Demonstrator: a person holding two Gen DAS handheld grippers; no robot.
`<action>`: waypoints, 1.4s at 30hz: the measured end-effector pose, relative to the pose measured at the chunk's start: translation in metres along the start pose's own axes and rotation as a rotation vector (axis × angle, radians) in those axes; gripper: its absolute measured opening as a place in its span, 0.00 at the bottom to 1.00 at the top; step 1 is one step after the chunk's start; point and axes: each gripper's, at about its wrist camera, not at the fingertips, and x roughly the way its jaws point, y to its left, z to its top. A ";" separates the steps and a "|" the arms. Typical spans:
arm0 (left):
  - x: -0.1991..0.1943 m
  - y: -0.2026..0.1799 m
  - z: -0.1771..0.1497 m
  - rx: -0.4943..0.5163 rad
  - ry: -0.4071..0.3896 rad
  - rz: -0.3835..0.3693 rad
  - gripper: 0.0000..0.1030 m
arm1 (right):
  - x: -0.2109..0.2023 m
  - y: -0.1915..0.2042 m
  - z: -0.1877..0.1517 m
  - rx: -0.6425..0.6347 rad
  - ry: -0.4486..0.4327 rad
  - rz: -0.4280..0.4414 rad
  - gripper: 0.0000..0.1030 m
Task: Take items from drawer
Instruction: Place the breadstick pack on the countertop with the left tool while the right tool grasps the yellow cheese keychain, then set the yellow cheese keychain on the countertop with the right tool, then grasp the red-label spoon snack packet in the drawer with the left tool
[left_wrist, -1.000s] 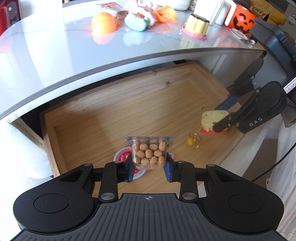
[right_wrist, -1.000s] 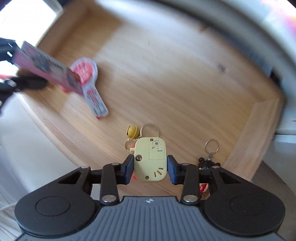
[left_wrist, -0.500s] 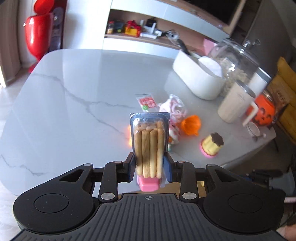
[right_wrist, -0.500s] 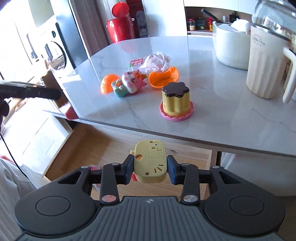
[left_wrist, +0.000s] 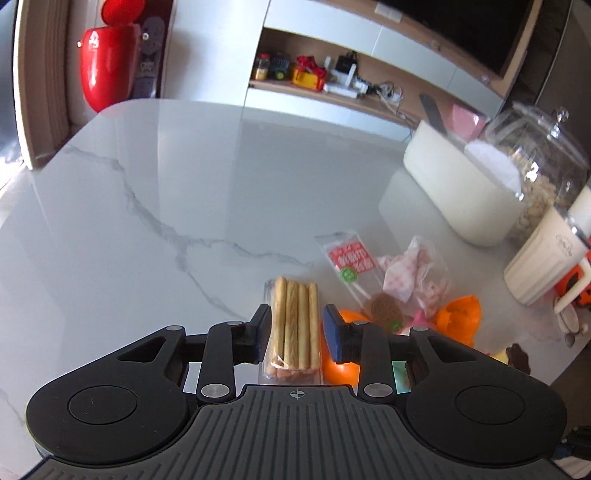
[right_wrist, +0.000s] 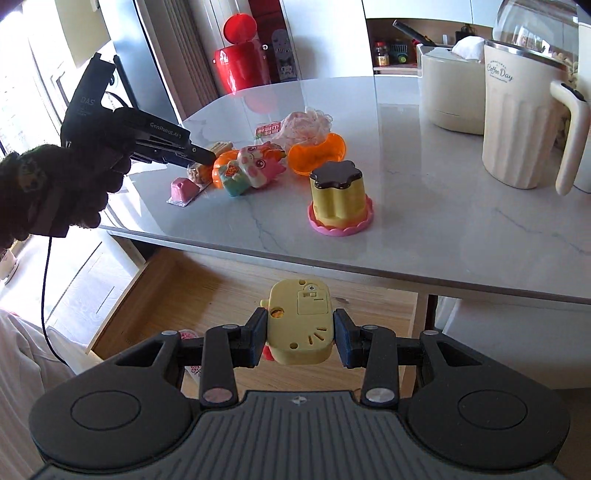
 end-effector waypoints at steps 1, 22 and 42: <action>-0.011 0.001 0.001 -0.003 -0.054 0.000 0.33 | 0.000 -0.001 0.001 0.004 -0.003 0.001 0.36; -0.057 0.010 -0.141 0.267 0.113 -0.224 0.32 | 0.088 0.049 0.104 -0.156 -0.088 -0.125 0.36; -0.021 -0.046 -0.170 0.575 0.344 -0.254 0.32 | -0.005 0.022 0.024 -0.254 0.023 -0.124 0.79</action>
